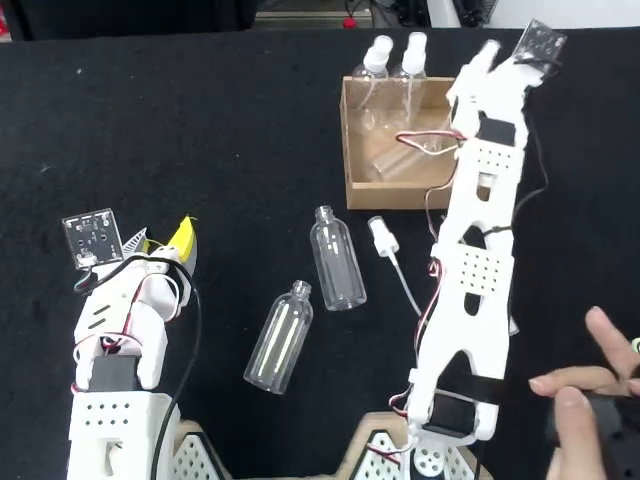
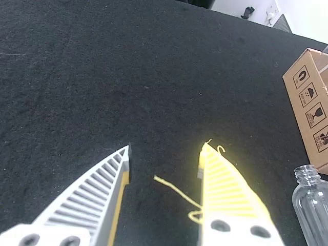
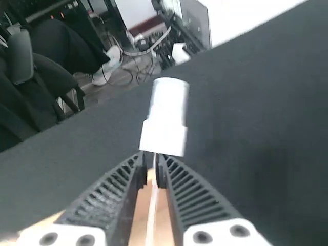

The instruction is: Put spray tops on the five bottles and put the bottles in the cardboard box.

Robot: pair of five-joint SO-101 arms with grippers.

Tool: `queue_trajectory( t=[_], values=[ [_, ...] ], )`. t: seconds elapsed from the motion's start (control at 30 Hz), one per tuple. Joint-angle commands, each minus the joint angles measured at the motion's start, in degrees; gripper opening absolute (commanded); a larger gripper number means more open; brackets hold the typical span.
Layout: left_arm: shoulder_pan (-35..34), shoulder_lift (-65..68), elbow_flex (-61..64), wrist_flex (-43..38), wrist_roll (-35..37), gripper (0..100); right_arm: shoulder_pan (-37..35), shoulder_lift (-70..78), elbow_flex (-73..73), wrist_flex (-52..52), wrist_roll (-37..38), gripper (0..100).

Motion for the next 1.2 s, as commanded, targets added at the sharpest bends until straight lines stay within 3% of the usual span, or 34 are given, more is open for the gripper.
queue_trajectory(
  t=[0.0,0.63,0.7,0.77,0.9,1.0,1.17],
  values=[
    [0.22,-0.70,-0.48,-1.05,0.09,21,0.97,-2.07,-9.89,5.80,0.00,2.1],
    [0.22,-0.70,-0.48,-1.05,0.09,21,2.20,-11.30,-10.51,19.96,-0.09,2.6],
    [0.22,-0.70,-0.48,-1.05,0.09,21,2.99,-11.65,-10.33,20.22,-0.44,6.3],
    [0.22,-0.70,-0.48,-1.05,0.09,21,3.08,-11.03,-10.33,20.04,-0.70,16.5],
    [0.22,-0.70,-0.48,-1.05,0.09,21,3.08,-8.22,-10.33,18.81,-9.93,34.2],
    [0.22,-0.70,-0.48,-1.05,0.09,21,3.16,-5.14,-10.33,13.98,-16.09,33.6],
    [0.22,-0.70,-0.48,-1.05,0.09,21,2.81,-0.48,-10.24,6.42,-18.37,31.0]
  ],
)
